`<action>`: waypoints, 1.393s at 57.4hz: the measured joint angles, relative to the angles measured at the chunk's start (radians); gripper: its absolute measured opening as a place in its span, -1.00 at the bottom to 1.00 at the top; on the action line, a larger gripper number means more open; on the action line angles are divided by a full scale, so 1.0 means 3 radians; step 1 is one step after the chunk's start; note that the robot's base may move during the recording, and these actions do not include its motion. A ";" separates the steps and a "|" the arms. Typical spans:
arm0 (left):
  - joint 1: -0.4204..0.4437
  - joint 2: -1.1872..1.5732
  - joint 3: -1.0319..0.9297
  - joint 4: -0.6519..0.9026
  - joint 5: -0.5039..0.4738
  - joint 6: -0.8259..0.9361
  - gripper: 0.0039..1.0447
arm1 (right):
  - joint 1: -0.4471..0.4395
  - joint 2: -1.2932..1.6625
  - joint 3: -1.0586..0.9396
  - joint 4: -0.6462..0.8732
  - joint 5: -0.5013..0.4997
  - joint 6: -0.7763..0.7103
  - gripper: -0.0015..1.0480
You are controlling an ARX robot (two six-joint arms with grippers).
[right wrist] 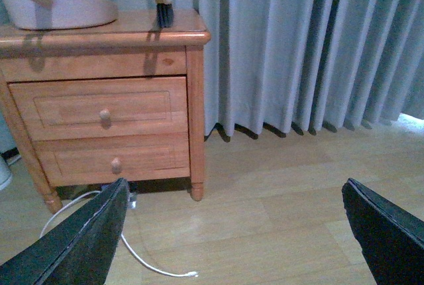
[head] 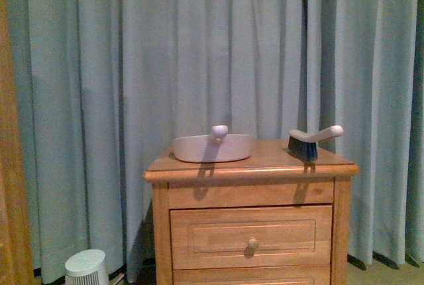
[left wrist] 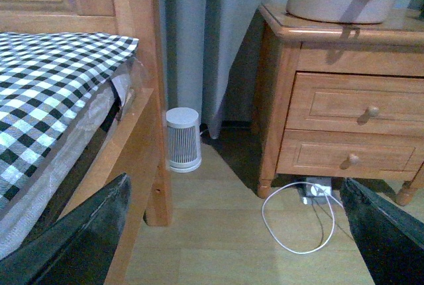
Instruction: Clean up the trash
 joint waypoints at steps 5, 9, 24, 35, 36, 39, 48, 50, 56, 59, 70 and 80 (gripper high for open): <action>0.0000 0.0000 0.0000 0.0000 0.0000 0.0000 0.86 | 0.0000 0.0000 0.0000 0.0000 0.0000 0.0000 0.86; 0.0000 0.0000 0.0000 0.0000 0.0000 0.0000 0.86 | 0.0000 -0.0001 0.0000 0.0000 0.0000 0.0000 0.86; 0.0000 0.0000 0.0000 0.0000 0.0000 0.0000 0.86 | 0.0000 -0.0001 0.0000 0.0000 0.0000 0.0000 0.86; 0.0000 0.0000 0.0000 0.0000 0.0000 0.0000 0.86 | 0.0000 0.0000 0.0000 0.0000 0.0000 0.0000 0.86; 0.0000 0.0000 0.0000 0.0000 0.0001 0.0000 0.86 | 0.0000 -0.0001 0.0000 0.0000 0.0000 0.0000 0.86; 0.0000 0.0000 0.0000 0.0000 0.0000 0.0000 0.86 | 0.0000 -0.0001 0.0000 0.0000 0.0000 0.0000 0.86; 0.0000 0.0000 0.0000 0.0000 0.0000 0.0000 0.86 | 0.0000 -0.0001 0.0000 0.0000 0.0000 0.0000 0.86; 0.0000 0.0000 0.0000 0.0000 0.0000 0.0000 0.86 | 0.0000 0.0000 0.0000 0.0000 0.0000 0.0000 0.86; 0.0000 0.0000 0.0000 0.0000 0.0000 0.0000 0.86 | 0.0000 0.0000 0.0000 0.0000 0.0000 0.0000 0.86; 0.0000 0.0000 0.0000 0.0000 0.0000 0.0000 0.86 | 0.0000 0.0000 0.0000 0.0000 0.0000 0.0000 0.86; 0.0000 0.0000 0.0000 0.0000 0.0000 0.0000 0.86 | 0.0000 -0.0001 0.0000 0.0000 0.0000 0.0000 0.86; 0.0000 0.0000 0.0000 0.0000 0.0000 0.0000 0.86 | 0.0000 -0.0001 0.0000 0.0000 0.0000 0.0000 0.86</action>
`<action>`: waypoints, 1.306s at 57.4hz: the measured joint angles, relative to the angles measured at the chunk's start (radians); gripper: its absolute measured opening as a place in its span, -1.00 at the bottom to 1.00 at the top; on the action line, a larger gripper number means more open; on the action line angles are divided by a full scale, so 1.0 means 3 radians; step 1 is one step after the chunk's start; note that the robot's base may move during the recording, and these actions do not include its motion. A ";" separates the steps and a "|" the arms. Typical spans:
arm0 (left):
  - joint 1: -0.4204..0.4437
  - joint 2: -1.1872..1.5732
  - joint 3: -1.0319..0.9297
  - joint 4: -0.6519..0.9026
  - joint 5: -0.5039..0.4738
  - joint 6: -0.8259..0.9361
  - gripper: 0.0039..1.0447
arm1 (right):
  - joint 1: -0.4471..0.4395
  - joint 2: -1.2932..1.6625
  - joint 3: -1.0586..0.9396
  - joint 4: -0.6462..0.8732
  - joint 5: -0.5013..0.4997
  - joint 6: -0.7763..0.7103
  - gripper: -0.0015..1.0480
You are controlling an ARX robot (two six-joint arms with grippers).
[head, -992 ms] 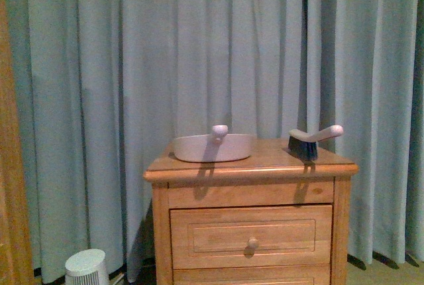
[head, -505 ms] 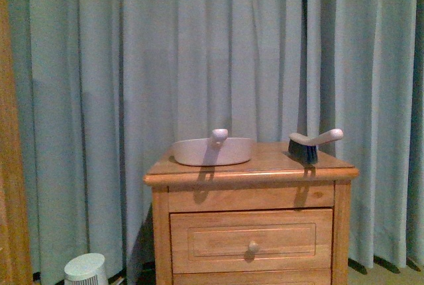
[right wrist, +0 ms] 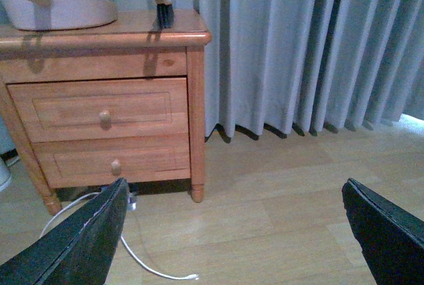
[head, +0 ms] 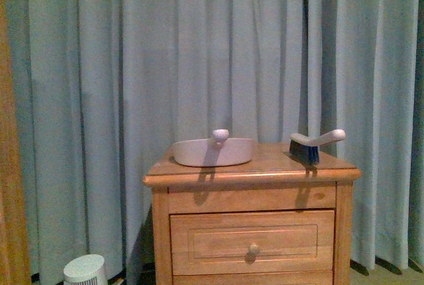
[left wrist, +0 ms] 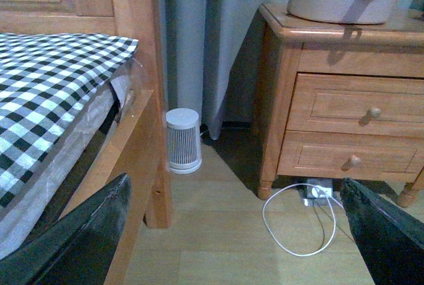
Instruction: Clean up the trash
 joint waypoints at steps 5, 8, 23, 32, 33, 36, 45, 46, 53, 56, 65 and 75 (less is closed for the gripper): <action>0.0000 0.0000 0.0000 0.0000 0.0000 0.0000 0.86 | 0.0000 0.0000 0.0000 0.0000 0.0000 0.0000 0.86; 0.0000 0.0000 0.0000 0.0000 0.0000 0.0000 0.86 | 0.0000 0.0000 0.0000 0.0000 0.0000 0.0000 0.86; 0.0000 -0.0001 0.0000 0.0000 -0.0001 0.0000 0.86 | 0.0000 0.0000 0.0000 0.0000 0.0000 0.0000 0.86; 0.0000 0.0000 0.0000 0.0000 0.0000 0.0000 0.86 | 0.0000 0.0000 0.0000 0.0000 0.0000 0.0000 0.86; 0.0000 0.0000 0.0000 0.0000 0.0000 0.0000 0.86 | 0.0000 0.0000 0.0000 0.0000 0.0001 0.0000 0.86; 0.0000 0.0000 0.0000 0.0000 0.0001 0.0000 0.86 | 0.0000 0.0000 0.0000 0.0000 0.0001 0.0000 0.86; 0.0000 0.0000 0.0000 0.0000 -0.0001 0.0000 0.86 | 0.0000 0.0000 0.0000 0.0000 0.0000 0.0000 0.86; 0.0000 0.0000 0.0000 0.0000 0.0000 0.0000 0.86 | 0.0000 0.0000 0.0000 0.0000 -0.0001 0.0000 0.86; 0.0000 0.0000 0.0000 -0.0001 0.0000 0.0000 0.86 | 0.0000 0.0000 0.0000 0.0000 0.0000 0.0000 0.86; 0.0000 0.0000 0.0000 0.0000 -0.0001 0.0000 0.86 | 0.0000 0.0000 0.0000 0.0000 0.0000 0.0000 0.86; 0.0000 0.0000 0.0000 0.0000 0.0001 0.0000 0.86 | 0.0000 0.0000 0.0000 0.0000 -0.0001 0.0000 0.86; 0.0000 -0.0001 0.0000 0.0000 -0.0001 0.0000 0.86 | 0.0000 0.0000 0.0000 -0.0003 0.0001 0.0000 0.86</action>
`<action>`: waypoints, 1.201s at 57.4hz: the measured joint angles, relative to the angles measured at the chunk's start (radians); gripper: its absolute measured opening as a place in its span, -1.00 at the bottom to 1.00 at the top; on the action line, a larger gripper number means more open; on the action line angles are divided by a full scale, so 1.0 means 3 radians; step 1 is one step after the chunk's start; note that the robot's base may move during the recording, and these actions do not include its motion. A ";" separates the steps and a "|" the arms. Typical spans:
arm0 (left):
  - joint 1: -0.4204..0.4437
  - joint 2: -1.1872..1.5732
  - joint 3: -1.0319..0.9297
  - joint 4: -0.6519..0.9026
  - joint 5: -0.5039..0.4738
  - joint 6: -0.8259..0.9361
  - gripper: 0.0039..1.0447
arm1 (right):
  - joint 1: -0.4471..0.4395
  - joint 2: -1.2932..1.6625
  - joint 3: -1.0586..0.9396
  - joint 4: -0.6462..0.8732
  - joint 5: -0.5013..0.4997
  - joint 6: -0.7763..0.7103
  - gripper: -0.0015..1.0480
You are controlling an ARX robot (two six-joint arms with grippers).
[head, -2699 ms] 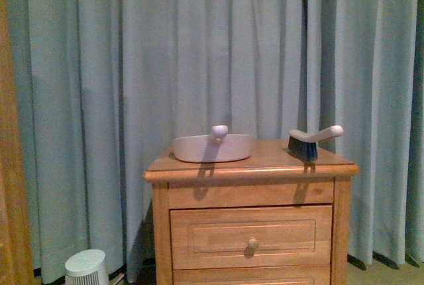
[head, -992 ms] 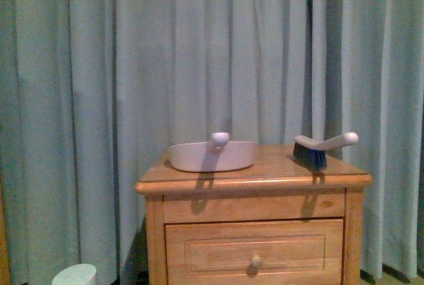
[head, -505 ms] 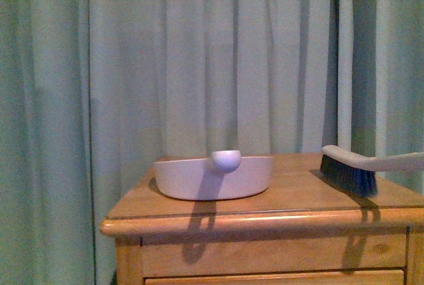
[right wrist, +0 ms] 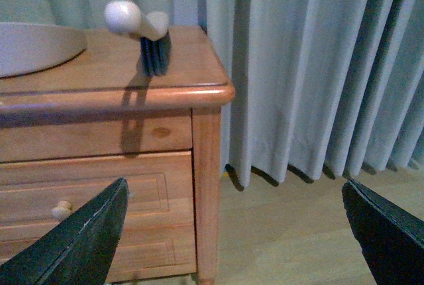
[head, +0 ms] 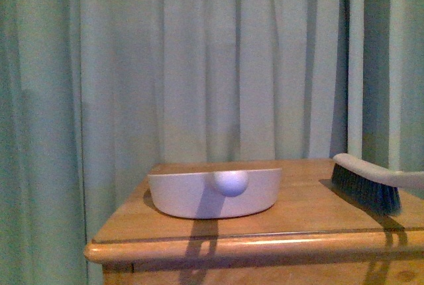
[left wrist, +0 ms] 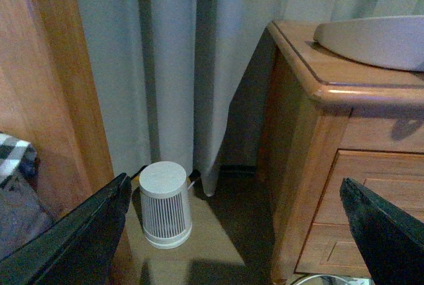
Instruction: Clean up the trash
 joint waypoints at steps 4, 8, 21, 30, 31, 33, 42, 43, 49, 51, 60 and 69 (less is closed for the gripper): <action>0.0000 0.0000 0.0000 0.0000 0.0003 0.0001 0.86 | 0.0000 0.0000 0.0000 0.0000 -0.0001 0.0000 0.86; 0.0000 0.0000 0.0000 0.0000 0.0001 0.0000 0.86 | 0.0000 0.0000 0.0000 0.0000 -0.0001 -0.0001 0.86; 0.0000 0.0001 0.0000 0.0000 0.0001 0.0001 0.86 | 0.0000 0.0000 0.0000 0.0000 0.0001 -0.0001 0.86; 0.0066 0.0521 0.0151 0.0039 0.0334 -0.0483 0.86 | 0.0000 0.0000 0.0000 0.0000 -0.0001 0.0000 0.86; 0.0065 0.0744 0.0253 0.0111 0.0387 -0.0483 0.86 | 0.0000 0.0000 0.0000 0.0000 0.0000 0.0000 0.86; 0.0008 0.1204 0.0565 0.0191 0.0399 -0.0404 0.86 | 0.0000 0.0000 0.0000 0.0000 -0.0001 0.0000 0.86; -0.0554 0.2378 0.1765 -0.0041 0.0112 0.0167 0.86 | 0.0000 0.0000 0.0000 0.0000 -0.0001 0.0000 0.86; -0.0643 0.2515 0.1921 -0.0095 0.0067 0.0249 0.86 | 0.0000 0.0000 0.0000 0.0000 -0.0001 0.0000 0.86; -0.1059 0.3244 0.2739 -0.0440 -0.0219 0.0486 0.86 | 0.0000 0.0000 0.0000 0.0000 0.0000 0.0000 0.86; -0.1189 0.3492 0.3015 -0.0565 -0.0319 0.0497 0.86 | 0.0000 0.0000 0.0000 0.0000 0.0000 0.0000 0.86; -0.1723 0.4510 0.4074 -0.0992 -0.0587 0.0408 0.86 | 0.0000 0.0000 0.0000 0.0000 -0.0001 0.0000 0.86; -0.2019 0.5221 0.4660 -0.1287 -0.0729 0.0069 0.86 | 0.0000 0.0000 0.0000 0.0000 -0.0001 0.0000 0.86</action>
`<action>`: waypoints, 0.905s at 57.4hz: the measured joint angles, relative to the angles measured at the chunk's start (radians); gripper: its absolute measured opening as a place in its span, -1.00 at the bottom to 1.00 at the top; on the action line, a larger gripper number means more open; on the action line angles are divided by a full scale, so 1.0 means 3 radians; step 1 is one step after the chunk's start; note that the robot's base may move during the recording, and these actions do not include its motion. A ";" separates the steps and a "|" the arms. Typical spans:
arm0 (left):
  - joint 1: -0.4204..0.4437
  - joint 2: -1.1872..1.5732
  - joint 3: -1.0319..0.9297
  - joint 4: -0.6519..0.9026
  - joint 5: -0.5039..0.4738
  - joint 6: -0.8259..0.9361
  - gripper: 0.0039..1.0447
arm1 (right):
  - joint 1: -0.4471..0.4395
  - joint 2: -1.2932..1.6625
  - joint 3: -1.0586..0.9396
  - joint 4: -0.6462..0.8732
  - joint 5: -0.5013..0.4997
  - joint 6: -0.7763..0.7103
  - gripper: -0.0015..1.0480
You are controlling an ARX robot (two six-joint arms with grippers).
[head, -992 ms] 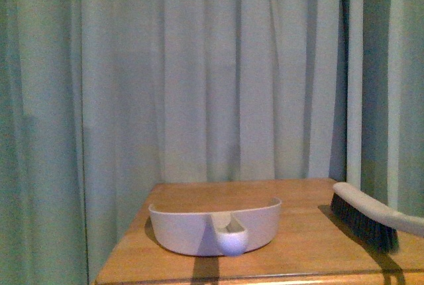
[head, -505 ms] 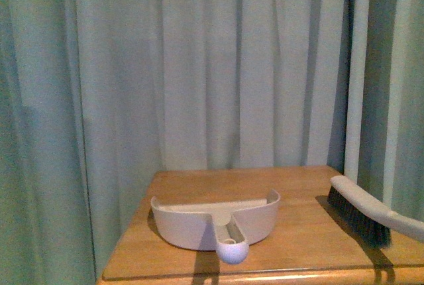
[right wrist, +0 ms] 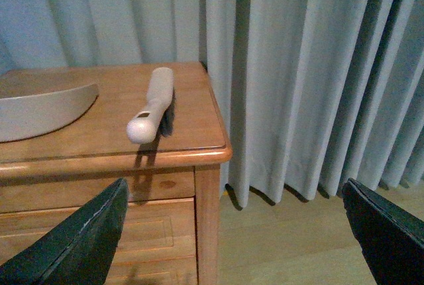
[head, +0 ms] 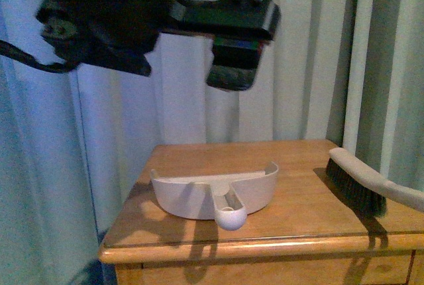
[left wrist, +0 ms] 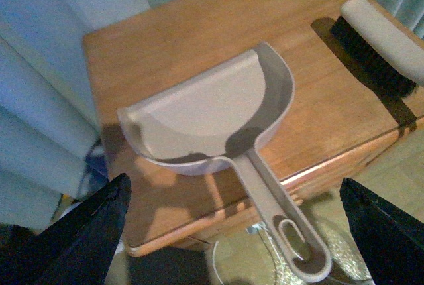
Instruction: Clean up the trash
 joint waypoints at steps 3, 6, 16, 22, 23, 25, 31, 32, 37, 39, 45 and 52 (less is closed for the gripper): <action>-0.0027 0.0155 0.0102 -0.0023 -0.0066 -0.0099 0.86 | 0.0000 0.0000 0.0000 0.0000 0.0000 0.0000 0.86; -0.0031 0.0314 0.0203 -0.0069 -0.0125 -0.0224 0.86 | 0.0000 0.0000 0.0000 0.0000 0.0001 0.0000 0.86; 0.0009 0.0601 0.0327 -0.0169 -0.0238 -0.0554 0.86 | 0.0000 0.0000 0.0000 0.0000 0.0001 0.0000 0.86; 0.0032 0.0682 0.0332 -0.0219 -0.0319 -0.0725 0.86 | 0.0000 0.0000 0.0000 0.0000 0.0000 0.0000 0.86; 0.0036 0.0696 0.0332 -0.0224 -0.0326 -0.0743 0.86 | 0.0000 0.0000 0.0000 0.0000 0.0000 0.0000 0.86; 0.0041 0.0718 0.0332 -0.0230 -0.0340 -0.0781 0.86 | 0.0000 0.0000 0.0000 0.0000 0.0000 0.0000 0.86; 0.0058 0.0777 0.0332 -0.0229 -0.0347 -0.0884 0.86 | 0.0000 0.0000 0.0000 0.0000 0.0000 0.0000 0.86; 0.0061 0.0786 0.0332 -0.0229 -0.0345 -0.0904 0.86 | 0.0000 0.0000 0.0000 0.0000 0.0000 0.0000 0.86; 0.0060 0.0837 0.0332 -0.0229 -0.0346 -0.0958 0.86 | 0.0000 0.0000 0.0000 0.0000 0.0000 0.0000 0.86; 0.0058 0.0867 0.0332 -0.0230 -0.0346 -0.0978 0.86 | 0.0000 0.0000 0.0000 0.0000 0.0000 0.0000 0.86; 0.0041 0.0951 0.0334 -0.0231 -0.0343 -0.1003 0.86 | 0.0000 0.0000 0.0000 0.0000 0.0001 0.0000 0.86; -0.0017 0.1063 0.0361 -0.0231 -0.0345 -0.1007 0.86 | 0.0000 0.0000 0.0000 0.0000 0.0001 0.0000 0.86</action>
